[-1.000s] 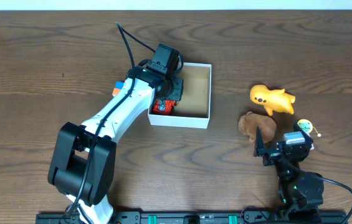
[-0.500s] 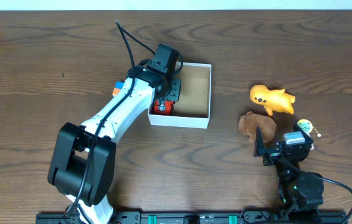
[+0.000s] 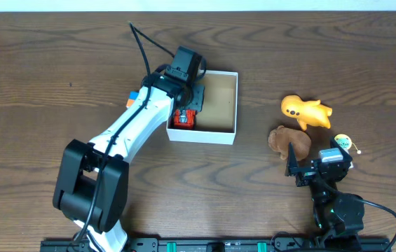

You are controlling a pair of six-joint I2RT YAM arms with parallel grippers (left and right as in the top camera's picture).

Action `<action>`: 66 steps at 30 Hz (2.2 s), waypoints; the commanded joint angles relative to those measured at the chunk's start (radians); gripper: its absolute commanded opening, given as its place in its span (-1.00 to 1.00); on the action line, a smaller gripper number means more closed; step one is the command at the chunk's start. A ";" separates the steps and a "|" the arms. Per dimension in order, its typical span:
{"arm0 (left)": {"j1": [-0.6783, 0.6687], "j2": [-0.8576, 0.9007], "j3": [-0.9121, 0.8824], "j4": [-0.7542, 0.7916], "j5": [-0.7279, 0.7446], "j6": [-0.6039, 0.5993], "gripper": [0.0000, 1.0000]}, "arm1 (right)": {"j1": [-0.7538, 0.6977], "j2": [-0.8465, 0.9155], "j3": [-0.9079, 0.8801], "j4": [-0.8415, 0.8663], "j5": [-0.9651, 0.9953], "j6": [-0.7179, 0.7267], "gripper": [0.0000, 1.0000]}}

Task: Pack container
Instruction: 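Move the left gripper back to the Rubik's cube and grasp it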

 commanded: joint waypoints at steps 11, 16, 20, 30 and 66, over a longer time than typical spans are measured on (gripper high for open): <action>0.067 -0.185 0.064 0.065 -0.009 -0.007 0.75 | -0.005 -0.002 -0.002 -0.004 0.000 0.015 0.98; 0.152 -0.228 0.064 0.040 -0.064 -0.007 0.80 | -0.005 -0.002 -0.002 -0.004 0.000 0.015 0.99; 0.215 -0.209 0.061 -0.031 -0.142 -0.006 0.78 | -0.005 -0.002 -0.002 -0.004 0.000 0.015 0.98; 0.327 -0.147 0.031 -0.151 -0.148 0.125 0.74 | -0.005 -0.002 -0.002 -0.004 0.000 0.015 0.99; 0.340 0.186 0.031 -0.088 -0.105 0.223 0.25 | -0.005 -0.002 -0.002 -0.004 0.000 0.015 0.99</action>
